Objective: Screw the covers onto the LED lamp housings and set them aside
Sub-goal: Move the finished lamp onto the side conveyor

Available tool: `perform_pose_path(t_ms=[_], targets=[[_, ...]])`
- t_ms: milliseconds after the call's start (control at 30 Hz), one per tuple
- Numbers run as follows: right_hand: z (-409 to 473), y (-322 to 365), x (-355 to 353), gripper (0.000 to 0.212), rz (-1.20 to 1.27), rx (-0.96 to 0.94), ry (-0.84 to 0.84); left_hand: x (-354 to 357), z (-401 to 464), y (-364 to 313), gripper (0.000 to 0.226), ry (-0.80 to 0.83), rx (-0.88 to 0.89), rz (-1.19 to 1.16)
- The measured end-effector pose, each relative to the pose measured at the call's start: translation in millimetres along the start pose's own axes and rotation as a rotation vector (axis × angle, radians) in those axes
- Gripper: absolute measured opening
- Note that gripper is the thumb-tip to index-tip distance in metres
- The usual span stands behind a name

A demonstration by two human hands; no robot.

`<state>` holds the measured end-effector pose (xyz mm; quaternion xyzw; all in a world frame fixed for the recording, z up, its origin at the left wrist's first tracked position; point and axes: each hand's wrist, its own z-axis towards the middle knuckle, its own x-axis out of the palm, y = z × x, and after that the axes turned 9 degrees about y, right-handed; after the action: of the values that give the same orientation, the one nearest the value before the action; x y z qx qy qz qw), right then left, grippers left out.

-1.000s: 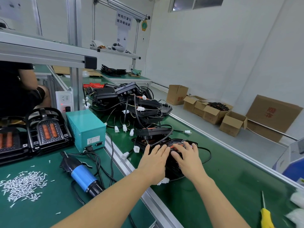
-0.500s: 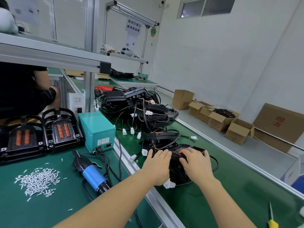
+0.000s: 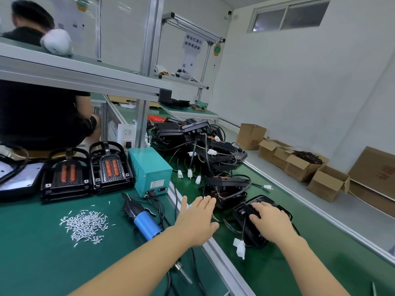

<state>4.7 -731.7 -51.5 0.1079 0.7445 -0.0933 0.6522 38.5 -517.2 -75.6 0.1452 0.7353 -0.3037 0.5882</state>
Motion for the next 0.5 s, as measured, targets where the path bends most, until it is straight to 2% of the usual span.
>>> perform_pose_path(t_ms=[500], targets=[[-3, 10, -6, 0.048, 0.022, 0.068, 0.047, -11, -38, 47, 0.061, -0.011, -0.091, -0.011]])
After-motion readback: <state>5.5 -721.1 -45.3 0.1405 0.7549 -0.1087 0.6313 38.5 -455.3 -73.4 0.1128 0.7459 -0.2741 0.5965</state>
